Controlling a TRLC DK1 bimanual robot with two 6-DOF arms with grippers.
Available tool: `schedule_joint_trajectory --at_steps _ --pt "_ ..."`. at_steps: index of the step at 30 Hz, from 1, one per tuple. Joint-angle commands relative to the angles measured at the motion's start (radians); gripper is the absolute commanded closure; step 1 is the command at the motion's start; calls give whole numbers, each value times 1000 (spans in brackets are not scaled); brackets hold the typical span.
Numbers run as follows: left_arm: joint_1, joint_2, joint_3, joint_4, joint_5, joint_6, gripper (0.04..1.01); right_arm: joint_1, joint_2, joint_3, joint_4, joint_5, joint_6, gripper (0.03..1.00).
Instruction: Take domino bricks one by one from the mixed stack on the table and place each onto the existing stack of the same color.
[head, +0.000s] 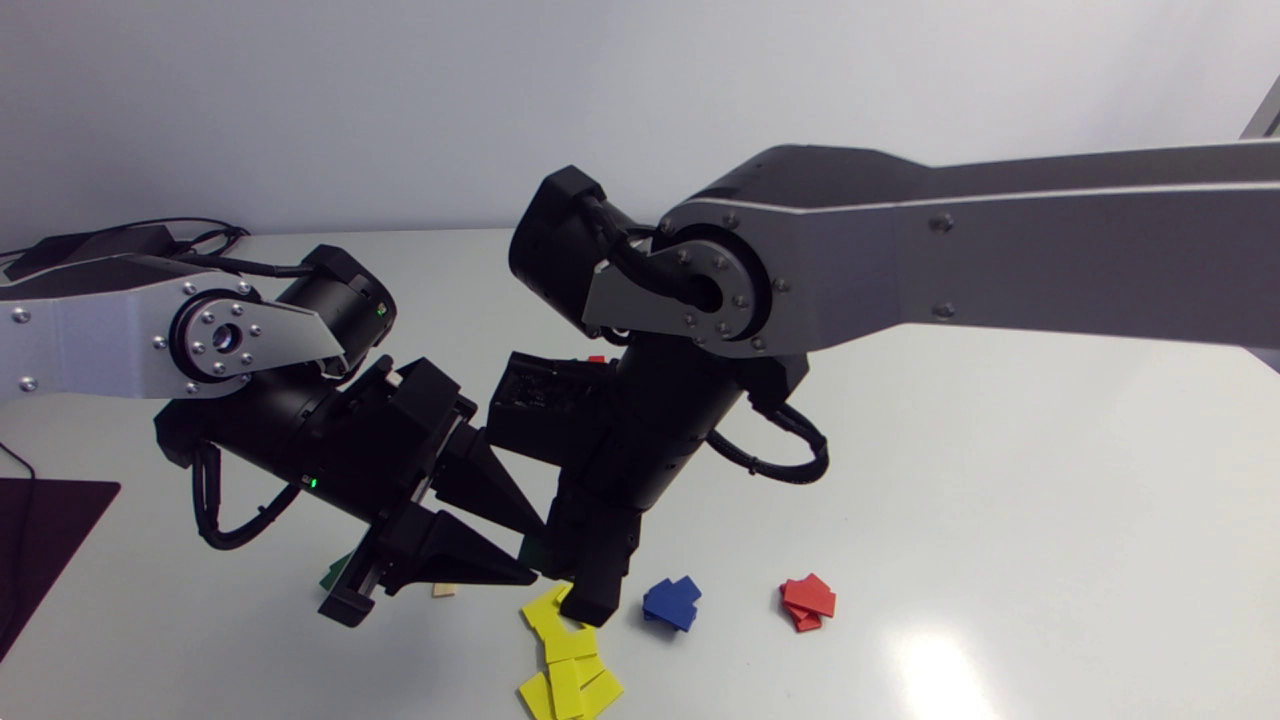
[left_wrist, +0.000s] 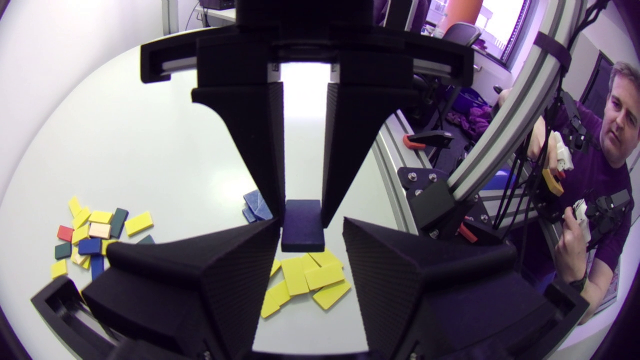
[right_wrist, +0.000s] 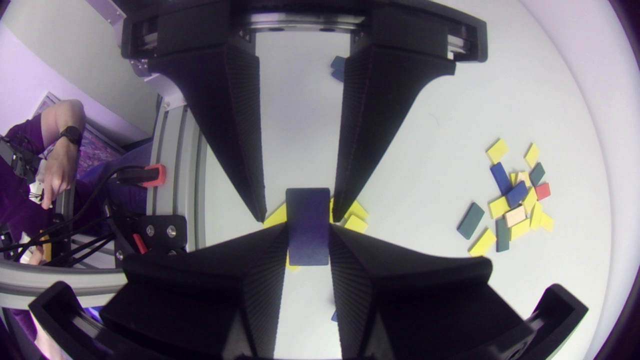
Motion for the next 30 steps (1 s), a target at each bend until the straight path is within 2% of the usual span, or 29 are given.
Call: schedule_joint_trajectory --at_steps 1,5,7,8,30 --pt "-12 19 22 -17 19 32 444 -2 -23 -26 1 -5 -4 933" --pt "-10 27 26 -17 19 30 454 0 -29 -27 1 -5 -4 933" --pt "-10 30 25 -17 19 32 592 0 -29 -29 1 -6 -4 934" --pt "-10 31 25 -17 19 33 605 0 -29 -30 1 -6 -4 934" --pt "-8 18 22 -18 19 38 630 13 -43 -39 1 -6 8 934"
